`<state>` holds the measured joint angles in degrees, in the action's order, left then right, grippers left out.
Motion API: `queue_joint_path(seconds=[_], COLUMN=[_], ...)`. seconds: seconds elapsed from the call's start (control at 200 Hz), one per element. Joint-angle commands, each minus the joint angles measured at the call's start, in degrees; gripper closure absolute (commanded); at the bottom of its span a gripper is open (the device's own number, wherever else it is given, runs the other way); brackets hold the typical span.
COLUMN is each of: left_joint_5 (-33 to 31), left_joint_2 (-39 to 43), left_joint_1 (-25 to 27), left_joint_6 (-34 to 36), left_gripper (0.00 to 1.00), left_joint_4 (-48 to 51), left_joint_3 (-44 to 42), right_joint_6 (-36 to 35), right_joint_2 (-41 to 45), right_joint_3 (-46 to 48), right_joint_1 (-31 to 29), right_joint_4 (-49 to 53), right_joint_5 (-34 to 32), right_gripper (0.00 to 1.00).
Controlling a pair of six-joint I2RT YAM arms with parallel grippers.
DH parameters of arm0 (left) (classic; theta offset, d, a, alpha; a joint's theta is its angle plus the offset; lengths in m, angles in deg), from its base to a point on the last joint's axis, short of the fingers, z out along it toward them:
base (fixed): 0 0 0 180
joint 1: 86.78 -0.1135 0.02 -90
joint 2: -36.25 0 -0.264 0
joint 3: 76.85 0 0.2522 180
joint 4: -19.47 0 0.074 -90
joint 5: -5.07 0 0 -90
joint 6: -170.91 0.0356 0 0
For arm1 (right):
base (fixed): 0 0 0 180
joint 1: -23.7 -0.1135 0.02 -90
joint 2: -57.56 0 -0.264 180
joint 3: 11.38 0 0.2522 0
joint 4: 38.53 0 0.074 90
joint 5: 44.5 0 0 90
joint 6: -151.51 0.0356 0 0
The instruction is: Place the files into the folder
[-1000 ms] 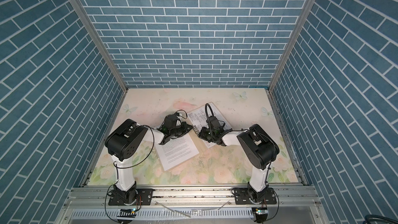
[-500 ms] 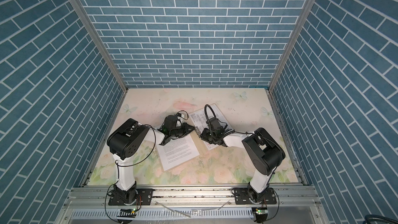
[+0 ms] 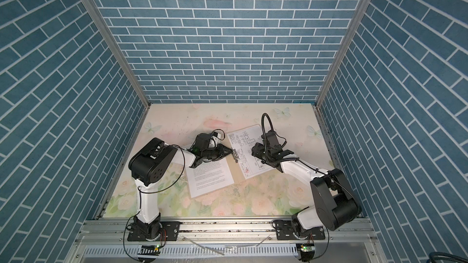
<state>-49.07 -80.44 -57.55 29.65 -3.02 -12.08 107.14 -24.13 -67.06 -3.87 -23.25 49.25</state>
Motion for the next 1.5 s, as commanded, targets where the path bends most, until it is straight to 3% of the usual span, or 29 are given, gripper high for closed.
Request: queue_joint_path(seconds=[0.0, 0.215, 0.515, 0.75, 0.84, 1.17, 1.495], left_joint_5=[0.4, -0.7, -6.8, -14.2, -18.2, -31.0, -31.8], left_joint_2=[-0.6, 2.8, 12.3, 21.9, 27.1, 48.4, 59.1], left_joint_1=[0.8, 1.3, 2.8, 2.7, 2.5, -1.5, -7.4], left_joint_6=[3.0, 5.2, 14.9, 16.7, 17.0, 15.3, 11.0], left_gripper=[0.76, 0.7, 0.4, 0.15, 0.01, 0.0, 0.0], left_joint_4=[6.4, 8.6, 24.1, 28.0, 30.0, 41.9, 53.0], left_joint_3=[0.8, 0.5, 2.8, -3.8, -7.5, -20.8, -28.4], right_joint_6=[-4.1, -10.8, -18.5, -20.7, -21.5, -20.3, -19.0], right_joint_2=[1.9, 1.3, -6.8, -12.5, -14.4, -16.4, -15.7], right_joint_3=[2.3, 4.1, 2.3, -2.7, -4.2, -3.2, 0.0], right_joint_1=[2.6, 9.0, 15.6, 18.2, 18.5, 18.7, 18.6], right_joint_4=[1.2, 1.0, -5.8, -7.1, -6.7, -7.8, -6.9], right_joint_5=[-1.3, -2.5, 9.0, 14.1, 15.8, 19.8, 20.9], right_gripper=[0.39, 0.26, 0.2, 0.19, 0.18, 0.17, 0.22])
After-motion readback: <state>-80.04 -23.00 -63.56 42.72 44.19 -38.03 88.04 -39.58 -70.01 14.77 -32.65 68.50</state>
